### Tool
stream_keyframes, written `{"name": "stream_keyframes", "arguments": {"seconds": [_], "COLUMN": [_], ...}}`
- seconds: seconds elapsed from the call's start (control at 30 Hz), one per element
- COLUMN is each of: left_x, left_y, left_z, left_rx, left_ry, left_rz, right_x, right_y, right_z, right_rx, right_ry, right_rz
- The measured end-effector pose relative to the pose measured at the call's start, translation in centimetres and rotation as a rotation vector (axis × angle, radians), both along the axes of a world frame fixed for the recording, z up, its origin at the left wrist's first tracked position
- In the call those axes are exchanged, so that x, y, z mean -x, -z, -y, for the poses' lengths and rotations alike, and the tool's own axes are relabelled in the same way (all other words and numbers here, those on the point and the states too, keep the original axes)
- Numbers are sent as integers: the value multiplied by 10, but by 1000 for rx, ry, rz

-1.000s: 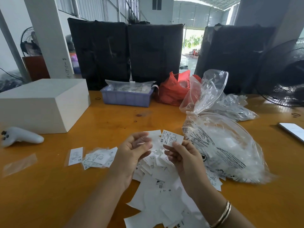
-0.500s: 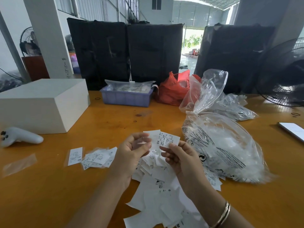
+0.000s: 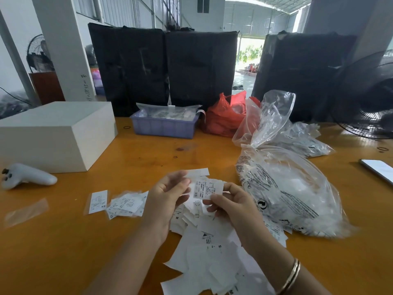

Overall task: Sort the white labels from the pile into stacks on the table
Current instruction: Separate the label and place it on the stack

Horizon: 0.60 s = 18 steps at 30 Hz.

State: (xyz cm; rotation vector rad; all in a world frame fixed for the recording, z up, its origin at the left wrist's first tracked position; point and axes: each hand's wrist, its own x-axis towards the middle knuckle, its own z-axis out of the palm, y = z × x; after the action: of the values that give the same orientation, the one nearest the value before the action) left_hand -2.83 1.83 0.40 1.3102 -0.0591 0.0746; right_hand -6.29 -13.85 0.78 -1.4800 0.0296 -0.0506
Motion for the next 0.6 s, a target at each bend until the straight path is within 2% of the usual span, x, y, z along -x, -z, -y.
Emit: {"name": "stream_keyframes", "arguments": {"seconds": [0.23, 0.47, 0.6], "left_x": [1, 2, 3], "left_y": [0, -4, -5], "left_z": [2, 2, 2], "left_rx": [-84, -13, 4], "left_ry": [30, 43, 75], "left_rz": [-7, -5, 12], "right_x": [-1, -5, -3], "right_y": [2, 3, 3], "right_z": [0, 7, 5], "right_rx": [-4, -378, -454], "right_ry": [-13, 88, 51], "right_rz": [-2, 10, -9]}}
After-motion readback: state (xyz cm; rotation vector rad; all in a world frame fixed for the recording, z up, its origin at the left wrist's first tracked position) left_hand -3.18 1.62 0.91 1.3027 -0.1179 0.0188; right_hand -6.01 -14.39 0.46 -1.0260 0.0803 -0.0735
